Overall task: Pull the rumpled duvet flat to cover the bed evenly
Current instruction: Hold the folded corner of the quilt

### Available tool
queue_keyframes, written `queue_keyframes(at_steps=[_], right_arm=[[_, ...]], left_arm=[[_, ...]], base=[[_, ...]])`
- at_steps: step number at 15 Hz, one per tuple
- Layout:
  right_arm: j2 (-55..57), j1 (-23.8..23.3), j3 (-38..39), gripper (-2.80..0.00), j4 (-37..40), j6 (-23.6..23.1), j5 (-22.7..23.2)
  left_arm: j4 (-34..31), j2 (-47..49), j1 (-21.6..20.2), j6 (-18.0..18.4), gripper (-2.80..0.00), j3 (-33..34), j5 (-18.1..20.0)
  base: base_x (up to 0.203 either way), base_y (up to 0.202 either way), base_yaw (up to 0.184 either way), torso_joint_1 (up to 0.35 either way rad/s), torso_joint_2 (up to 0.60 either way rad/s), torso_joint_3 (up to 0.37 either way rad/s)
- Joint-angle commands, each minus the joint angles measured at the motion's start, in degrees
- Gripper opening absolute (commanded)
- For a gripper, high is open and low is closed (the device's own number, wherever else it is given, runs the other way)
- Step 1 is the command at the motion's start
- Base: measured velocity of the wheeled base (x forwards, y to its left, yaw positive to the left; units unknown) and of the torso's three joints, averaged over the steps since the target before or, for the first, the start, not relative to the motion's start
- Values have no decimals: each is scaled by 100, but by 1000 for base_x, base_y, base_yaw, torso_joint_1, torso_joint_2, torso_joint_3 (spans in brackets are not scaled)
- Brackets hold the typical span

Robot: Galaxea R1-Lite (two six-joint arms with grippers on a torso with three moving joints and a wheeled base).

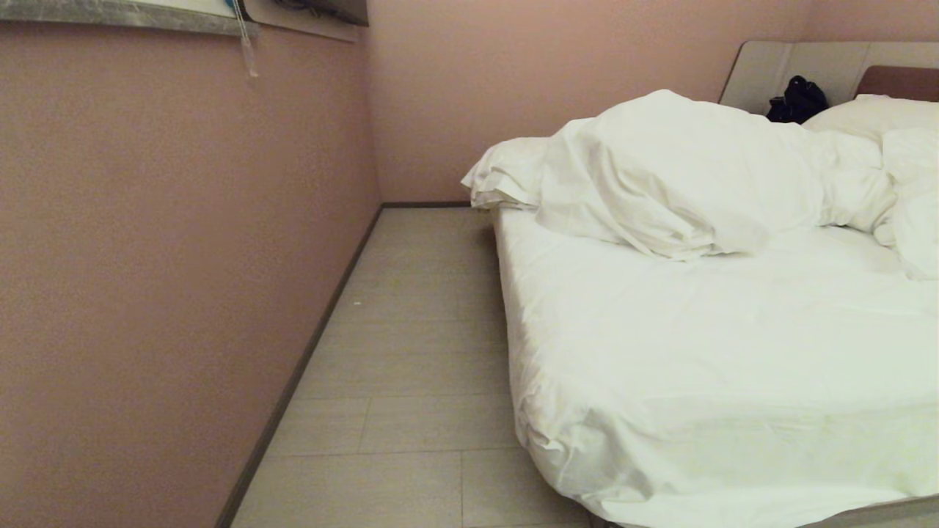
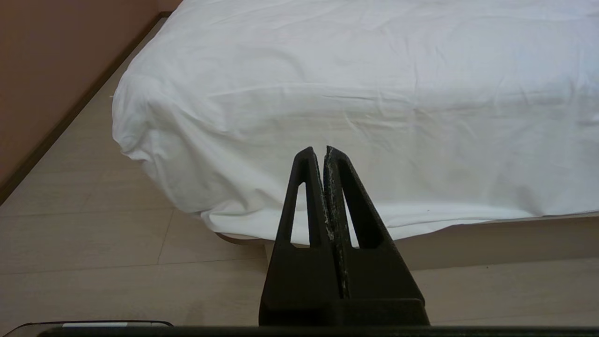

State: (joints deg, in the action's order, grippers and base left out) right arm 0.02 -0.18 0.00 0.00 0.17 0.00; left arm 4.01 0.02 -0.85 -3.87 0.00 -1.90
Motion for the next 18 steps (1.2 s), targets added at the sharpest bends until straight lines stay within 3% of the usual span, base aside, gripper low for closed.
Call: queue_keyframes(at_steps=[1,12,18], right_arm=[[-2,1,0,-280,0,1,0],[-2,1,0,-280,0,1,0],[-2,1,0,-280,0,1,0]], left_arm=[[3,6,-3,1,-280,0,-3],[-6,6,-3,1,-280,0,-3],[-6,6,-3,1,-280,0,-8]], base=[[0,0,0,0,0,0],[0,0,0,0,0,0],[0,-175,2,0,3,3]])
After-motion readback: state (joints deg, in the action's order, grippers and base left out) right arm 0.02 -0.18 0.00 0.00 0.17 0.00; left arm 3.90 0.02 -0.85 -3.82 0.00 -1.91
